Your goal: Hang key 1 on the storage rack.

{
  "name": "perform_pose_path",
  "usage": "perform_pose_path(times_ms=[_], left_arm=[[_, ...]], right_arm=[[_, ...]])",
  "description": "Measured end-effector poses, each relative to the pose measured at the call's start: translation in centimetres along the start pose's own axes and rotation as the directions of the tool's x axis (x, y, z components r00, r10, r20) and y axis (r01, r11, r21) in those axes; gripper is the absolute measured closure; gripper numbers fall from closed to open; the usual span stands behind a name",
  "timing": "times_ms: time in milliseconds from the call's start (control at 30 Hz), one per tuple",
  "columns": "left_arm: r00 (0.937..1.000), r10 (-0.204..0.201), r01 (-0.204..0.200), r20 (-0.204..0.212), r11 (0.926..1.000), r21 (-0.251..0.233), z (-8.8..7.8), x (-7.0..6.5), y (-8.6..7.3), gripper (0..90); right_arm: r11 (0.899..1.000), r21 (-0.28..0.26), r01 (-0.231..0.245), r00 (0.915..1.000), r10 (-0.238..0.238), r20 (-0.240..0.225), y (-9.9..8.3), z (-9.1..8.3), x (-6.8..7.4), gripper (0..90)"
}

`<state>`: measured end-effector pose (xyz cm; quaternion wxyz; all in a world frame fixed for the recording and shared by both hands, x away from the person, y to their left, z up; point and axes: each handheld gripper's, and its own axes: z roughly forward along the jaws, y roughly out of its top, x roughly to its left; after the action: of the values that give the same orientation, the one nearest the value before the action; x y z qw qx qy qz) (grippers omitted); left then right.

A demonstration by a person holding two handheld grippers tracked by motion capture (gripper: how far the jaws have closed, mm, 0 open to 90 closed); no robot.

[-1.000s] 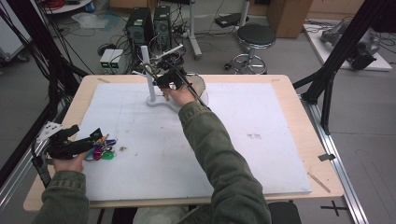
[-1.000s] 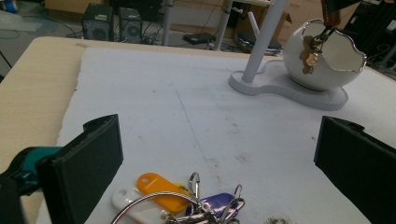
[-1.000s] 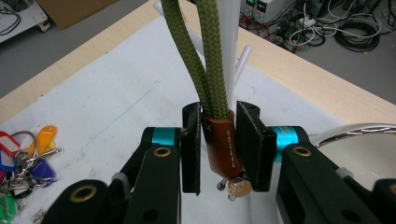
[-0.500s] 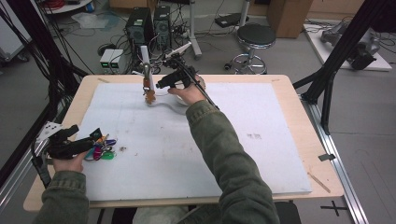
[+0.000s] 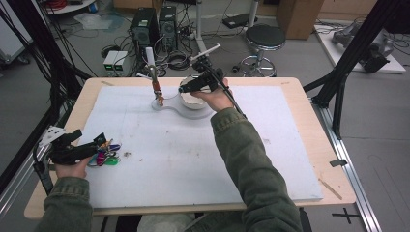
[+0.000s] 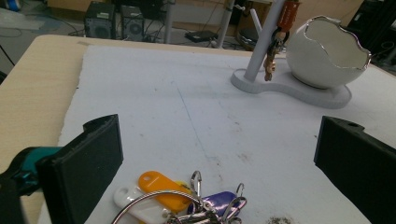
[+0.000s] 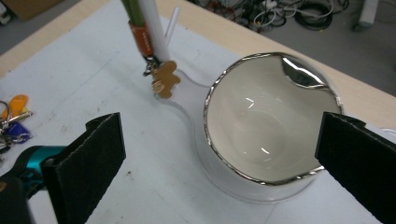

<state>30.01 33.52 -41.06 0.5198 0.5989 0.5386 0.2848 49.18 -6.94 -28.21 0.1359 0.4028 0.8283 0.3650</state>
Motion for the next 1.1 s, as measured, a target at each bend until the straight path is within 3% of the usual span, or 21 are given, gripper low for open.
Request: perform_pose_path(times_ms=[267,467,533,733,1100], left_arm=[[1.0000,0.000,0.000,-0.001,1.0000,0.003,0.1,0.0,0.0,1.7],[1.0000,0.005,-0.005,0.002,1.0000,0.005,0.1,0.0,0.0,1.7],[1.0000,0.007,-0.007,0.000,0.9999,0.010,0.1,0.0,0.0,1.7],[0.9999,0.015,-0.015,0.001,0.9998,0.012,0.0,-0.2,0.0,1.7],[0.9999,0.015,-0.015,0.000,0.9997,0.021,0.0,-0.2,-0.1,1.7]], right_arm=[[0.999,-0.037,-0.018,0.9992,0.019,0.035,-1.8,-2.2,-1.7,0.8],[0.998,-0.049,-0.039,0.9987,0.040,0.031,-3.3,-3.2,-2.7,0.8],[0.999,-0.035,-0.040,0.9984,0.041,0.039,-3.6,-3.6,-2.9,0.8],[0.997,-0.074,-0.032,0.9982,0.036,0.047,-4.4,-5.3,-3.1,0.8],[0.996,-0.075,-0.053,0.9961,0.058,0.067,-6.9,-6.7,-4.4,0.9]])
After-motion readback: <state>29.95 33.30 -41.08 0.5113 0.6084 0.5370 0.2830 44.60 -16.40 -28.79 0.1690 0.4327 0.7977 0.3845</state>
